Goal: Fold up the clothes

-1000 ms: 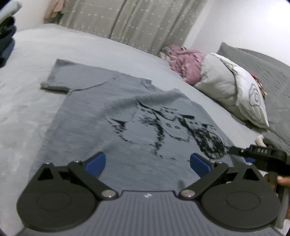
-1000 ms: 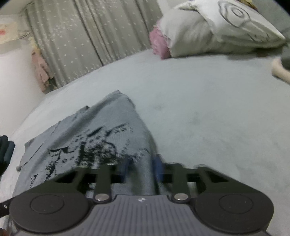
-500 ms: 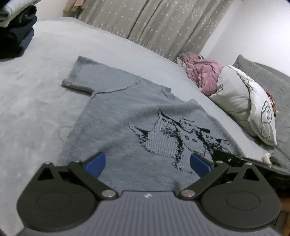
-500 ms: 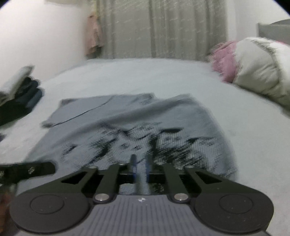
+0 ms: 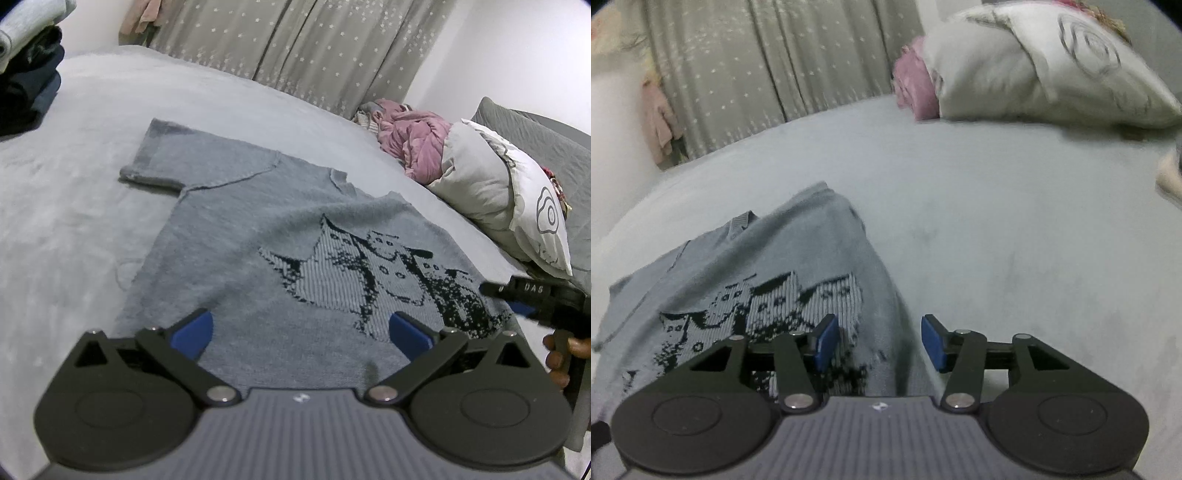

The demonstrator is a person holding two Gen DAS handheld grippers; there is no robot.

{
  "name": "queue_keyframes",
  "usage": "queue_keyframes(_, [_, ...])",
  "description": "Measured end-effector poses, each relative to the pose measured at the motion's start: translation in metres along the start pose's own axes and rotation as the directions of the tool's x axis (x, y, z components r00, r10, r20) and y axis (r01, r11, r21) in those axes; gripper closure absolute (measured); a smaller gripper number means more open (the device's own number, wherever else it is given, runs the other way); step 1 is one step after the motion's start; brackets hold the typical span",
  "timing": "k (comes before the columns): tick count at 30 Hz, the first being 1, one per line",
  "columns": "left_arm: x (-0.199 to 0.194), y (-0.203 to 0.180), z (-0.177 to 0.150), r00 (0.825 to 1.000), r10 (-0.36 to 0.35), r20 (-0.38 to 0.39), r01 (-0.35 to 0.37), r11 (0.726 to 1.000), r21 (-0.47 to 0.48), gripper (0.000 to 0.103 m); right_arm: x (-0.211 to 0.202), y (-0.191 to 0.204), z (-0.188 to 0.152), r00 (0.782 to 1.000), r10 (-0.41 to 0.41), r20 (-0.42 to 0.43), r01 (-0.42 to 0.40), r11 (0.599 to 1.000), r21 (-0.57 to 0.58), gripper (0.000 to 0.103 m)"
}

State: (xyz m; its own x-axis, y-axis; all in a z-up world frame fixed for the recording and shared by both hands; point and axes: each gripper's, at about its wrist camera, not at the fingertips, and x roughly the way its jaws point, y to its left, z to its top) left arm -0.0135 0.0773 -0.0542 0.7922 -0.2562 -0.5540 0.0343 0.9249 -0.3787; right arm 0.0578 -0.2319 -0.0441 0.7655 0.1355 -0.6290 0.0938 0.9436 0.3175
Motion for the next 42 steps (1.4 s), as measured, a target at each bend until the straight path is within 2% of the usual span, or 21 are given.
queue_keyframes(1, [0.000,0.000,0.000,1.000,0.000,0.000,0.000,1.000,0.001,0.001,0.001,0.000,-0.001,1.000,0.013,0.001,-0.013,1.000,0.009,0.075])
queue_keyframes(2, [0.000,0.000,0.000,1.000,0.000,0.000,0.000,1.000,0.001,0.001,0.001,0.001,-0.001,1.000,0.024,0.005,-0.024,1.000,0.009,0.090])
queue_keyframes(5, [0.000,0.000,0.000,1.000,-0.002,0.000,0.002,1.000,-0.004,0.001,-0.003,0.017,-0.002,0.999,0.038,0.035,-0.036,0.998,-0.043,0.097])
queue_keyframes(8, [0.000,0.001,0.000,1.000,-0.003,0.000,0.003,1.000,-0.007,0.001,-0.012,0.047,-0.003,0.994,0.079,0.071,-0.067,0.986,-0.154,0.098])
queue_keyframes(11, [0.000,0.001,0.000,1.000,-0.003,0.001,0.003,1.000,-0.007,0.001,-0.014,0.080,-0.005,0.987,0.154,0.048,-0.136,0.955,-0.265,0.098])
queue_keyframes(14, [0.000,0.000,-0.001,1.000,-0.002,0.002,0.002,1.000,-0.005,0.001,-0.006,0.109,-0.014,0.975,0.219,-0.038,-0.217,0.902,-0.372,0.098])
queue_keyframes(16, [0.001,0.000,-0.001,1.000,-0.001,0.003,0.001,1.000,-0.003,0.001,0.002,0.120,-0.021,0.968,0.227,-0.106,-0.251,0.873,-0.417,0.098])
queue_keyframes(18, [0.001,0.000,-0.001,1.000,0.000,0.003,0.000,1.000,-0.002,0.001,0.012,0.125,-0.026,0.961,0.221,-0.165,-0.272,0.858,-0.435,0.091])
queue_keyframes(19, [0.001,-0.001,-0.002,1.000,0.000,0.002,0.000,1.000,-0.001,0.001,0.013,0.125,-0.026,0.958,0.228,-0.177,-0.283,0.860,-0.425,0.090])
queue_keyframes(21, [0.001,-0.001,-0.002,1.000,0.000,0.002,0.000,1.000,-0.001,0.001,0.011,0.123,-0.022,0.949,0.257,-0.180,-0.309,0.869,-0.387,0.076])
queue_keyframes(26, [0.001,-0.002,-0.003,1.000,0.003,0.002,-0.003,1.000,0.008,0.001,0.001,0.110,-0.001,0.938,0.325,-0.121,-0.346,0.897,-0.274,0.070])
queue_keyframes(30, [0.001,-0.003,-0.004,1.000,0.010,0.003,-0.010,1.000,0.022,0.001,0.008,0.087,0.019,0.965,0.261,-0.025,-0.262,0.950,-0.170,0.056])
queue_keyframes(33, [0.002,-0.003,-0.004,1.000,0.012,0.003,-0.012,1.000,0.026,0.001,0.020,0.067,0.021,0.987,0.161,-0.012,-0.161,0.983,-0.088,0.054])
queue_keyframes(36, [0.003,-0.002,-0.005,1.000,0.013,0.003,-0.013,1.000,0.029,0.001,0.038,0.052,0.016,0.994,0.092,-0.056,-0.093,0.995,-0.020,0.054])
queue_keyframes(41, [0.003,-0.002,-0.004,1.000,0.015,0.003,-0.015,0.999,0.035,0.001,0.053,0.046,0.006,0.991,0.104,-0.078,-0.103,0.994,0.028,0.054])
queue_keyframes(42, [0.003,-0.002,-0.004,1.000,0.015,0.003,-0.015,0.999,0.036,0.001,0.055,0.045,0.004,0.991,0.109,-0.081,-0.106,0.994,0.036,0.058])
